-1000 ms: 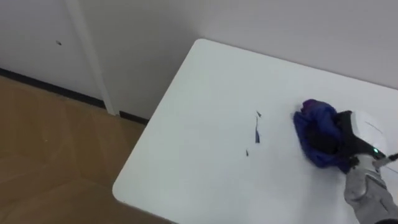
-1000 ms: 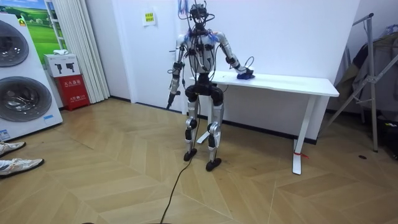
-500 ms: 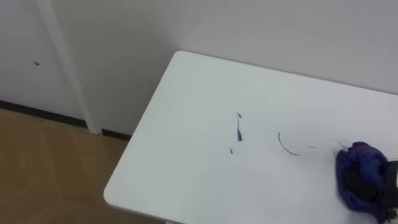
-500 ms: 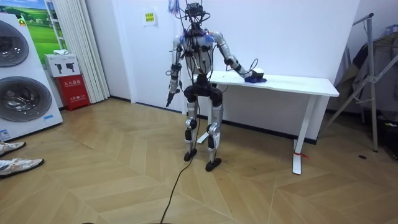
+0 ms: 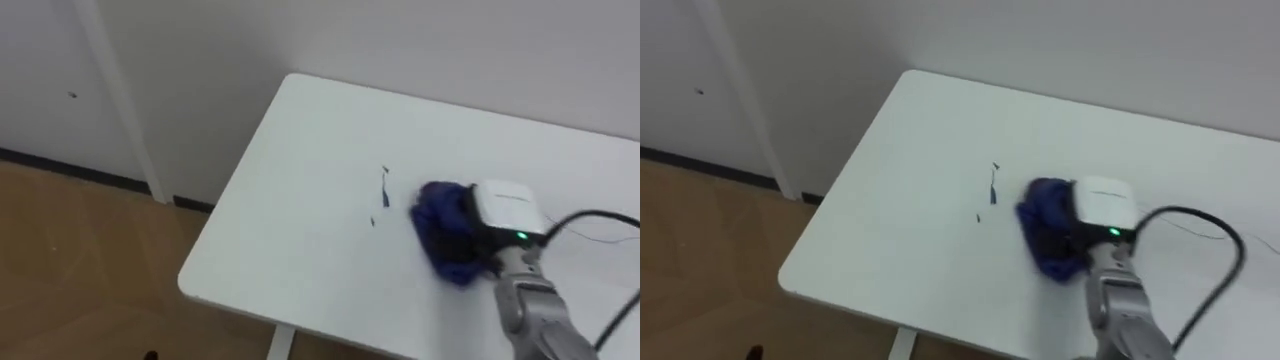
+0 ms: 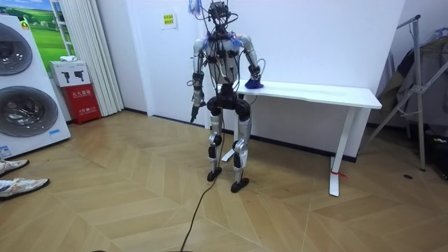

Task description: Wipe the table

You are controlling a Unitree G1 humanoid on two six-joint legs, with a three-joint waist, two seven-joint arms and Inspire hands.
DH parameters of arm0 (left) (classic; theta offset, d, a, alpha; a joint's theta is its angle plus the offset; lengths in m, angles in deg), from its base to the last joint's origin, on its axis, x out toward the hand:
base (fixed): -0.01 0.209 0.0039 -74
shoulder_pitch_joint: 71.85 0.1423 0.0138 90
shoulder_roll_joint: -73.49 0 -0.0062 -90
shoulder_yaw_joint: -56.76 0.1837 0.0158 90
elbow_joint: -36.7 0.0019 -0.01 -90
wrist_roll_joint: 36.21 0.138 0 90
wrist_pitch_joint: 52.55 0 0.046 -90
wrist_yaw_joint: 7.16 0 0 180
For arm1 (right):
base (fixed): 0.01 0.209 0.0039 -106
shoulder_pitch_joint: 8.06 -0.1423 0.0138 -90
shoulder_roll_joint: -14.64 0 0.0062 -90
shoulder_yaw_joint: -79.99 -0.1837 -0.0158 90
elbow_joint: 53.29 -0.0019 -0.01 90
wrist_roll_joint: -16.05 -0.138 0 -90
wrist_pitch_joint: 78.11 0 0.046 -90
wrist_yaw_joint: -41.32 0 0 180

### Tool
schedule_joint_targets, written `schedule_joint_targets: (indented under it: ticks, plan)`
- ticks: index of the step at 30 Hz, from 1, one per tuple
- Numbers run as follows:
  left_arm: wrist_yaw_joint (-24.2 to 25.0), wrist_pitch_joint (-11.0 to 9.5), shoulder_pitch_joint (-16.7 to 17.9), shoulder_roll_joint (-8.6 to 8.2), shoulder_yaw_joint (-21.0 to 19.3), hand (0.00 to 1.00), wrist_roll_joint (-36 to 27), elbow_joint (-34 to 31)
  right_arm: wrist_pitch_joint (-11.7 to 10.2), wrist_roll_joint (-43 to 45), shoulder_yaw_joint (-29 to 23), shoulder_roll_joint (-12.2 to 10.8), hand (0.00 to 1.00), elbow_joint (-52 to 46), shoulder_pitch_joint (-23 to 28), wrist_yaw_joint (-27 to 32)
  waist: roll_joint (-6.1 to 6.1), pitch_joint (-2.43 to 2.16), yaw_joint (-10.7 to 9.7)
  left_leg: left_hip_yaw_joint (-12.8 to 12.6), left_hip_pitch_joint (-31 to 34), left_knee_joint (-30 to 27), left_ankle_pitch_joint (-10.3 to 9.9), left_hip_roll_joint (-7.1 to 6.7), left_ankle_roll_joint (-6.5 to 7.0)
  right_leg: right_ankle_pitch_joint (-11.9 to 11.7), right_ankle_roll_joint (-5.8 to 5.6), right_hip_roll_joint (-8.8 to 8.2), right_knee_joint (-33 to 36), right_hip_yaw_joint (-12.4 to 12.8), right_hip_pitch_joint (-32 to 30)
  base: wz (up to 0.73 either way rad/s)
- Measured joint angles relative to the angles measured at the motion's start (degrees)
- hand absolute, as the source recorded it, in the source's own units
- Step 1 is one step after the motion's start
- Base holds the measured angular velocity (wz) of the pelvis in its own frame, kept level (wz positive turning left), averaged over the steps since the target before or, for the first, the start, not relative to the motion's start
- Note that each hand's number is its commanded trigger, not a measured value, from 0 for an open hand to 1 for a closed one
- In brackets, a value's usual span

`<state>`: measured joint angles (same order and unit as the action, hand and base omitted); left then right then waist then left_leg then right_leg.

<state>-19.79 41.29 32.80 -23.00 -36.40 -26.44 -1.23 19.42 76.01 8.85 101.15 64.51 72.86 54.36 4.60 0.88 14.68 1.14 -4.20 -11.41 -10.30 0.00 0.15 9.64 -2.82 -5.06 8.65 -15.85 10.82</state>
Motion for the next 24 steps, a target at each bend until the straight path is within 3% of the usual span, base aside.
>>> schedule_joint_targets:
  ticks: [3, 6, 9, 11, 14, 16, 18, 20, 22, 24]
  plan:
    - [0.7, 1.9, 1.1, 0.42, -0.1, 0.00, 0.0, 0.3, 0.1, -1.5, 0.3, -0.3, 1.00, 1.6, -2.8, -1.8, 0.33, 0.05, 1.6, 1.4, 0.6, 0.0, 0.1, -0.28, 0.16, 0.0, 0.00, -0.07, 0.0, -0.3, 0.0, 0.25]
    - [1.0, 3.5, 2.9, 0.56, -0.2, 0.00, 0.1, 0.3, -0.3, -5.1, -0.3, 0.4, 1.00, 2.7, -3.3, -1.7, 0.41, -0.01, 1.1, 2.6, 1.0, 0.0, 0.1, -0.43, 0.17, 0.0, -0.01, -0.14, 0.0, -1.5, 0.0, 0.21]
    - [1.1, 3.5, 3.8, 0.34, -1.1, 0.00, 0.1, -0.7, -2.9, -8.1, -1.7, 1.3, 1.00, 4.1, -2.2, -0.4, 0.29, -0.09, 0.9, 2.9, 1.0, -0.2, 0.1, -0.50, 0.18, 0.0, -0.01, -0.19, -0.1, -2.1, 0.2, 0.11]
    - [1.1, 3.2, 4.0, 0.40, -1.3, 0.00, 0.0, -0.7, -5.7, -9.0, -4.0, 1.4, 1.00, 6.1, 0.1, 2.9, -0.20, -0.38, -1.0, 3.0, 0.5, -0.2, 0.2, -0.87, 0.29, 0.1, -0.22, -0.67, -0.1, -2.8, 0.7, 0.25]
    - [1.0, 3.2, 4.2, 0.93, -1.4, 0.00, 0.0, -0.8, -7.9, -12.8, -6.8, 1.6, 1.00, 7.0, 3.3, 6.6, -0.63, -0.74, -2.3, 3.1, 0.5, -0.1, 0.2, -1.38, 0.55, 0.2, -0.41, -1.08, -0.1, -2.9, 1.1, 0.12]
    - [0.8, 3.1, 5.0, 0.85, -3.8, 0.00, 1.1, -0.8, -9.8, -15.9, -11.2, 1.6, 1.00, 8.0, 7.0, 9.7, -0.59, -1.24, -4.3, 3.6, 0.1, 0.0, 0.3, -2.02, 1.03, 0.4, -0.70, -1.64, -0.1, -3.1, 1.5, 0.13]
    - [0.7, 3.1, 5.3, 0.75, -6.6, 0.00, 3.8, -0.8, -11.7, -16.5, -16.0, 1.8, 1.00, 10.0, 9.6, 12.0, -0.47, -1.32, -5.8, 3.6, -0.5, 0.3, 0.4, -2.34, 1.28, 0.5, -0.90, -1.98, -0.1, -3.2, 2.2, 0.03]
    - [0.6, 3.1, 5.7, 0.78, -9.8, 0.00, 4.9, -0.8, -12.2, -19.2, -20.0, 2.8, 1.00, 12.3, 11.6, 13.8, -0.01, -1.75, -7.2, 3.7, -0.5, 0.3, 0.2, -2.59, 1.57, 0.6, -1.01, -2.20, 0.0, -3.2, 2.6, 0.00]
    - [0.0, 3.0, 5.8, 0.76, -11.4, 0.00, 5.6, -1.0, -12.8, -22.2, -23.3, 5.8, 1.00, 17.1, 12.7, 15.1, 0.16, -1.81, -8.4, 3.9, -0.6, -0.4, 0.0, -2.81, 1.88, 0.4, -1.43, -2.34, 0.0, -3.3, 2.9, 0.00]
    - [-0.2, 2.8, 5.3, 0.54, -12.2, 0.00, 5.6, -1.0, -12.9, -22.7, -27.4, 6.7, 1.00, 20.9, 13.1, 16.0, 0.39, -1.95, -8.8, 3.9, -0.7, -0.9, -0.1, -2.93, 2.06, 0.2, -1.63, -2.43, 0.0, -3.3, 3.2, 0.00]
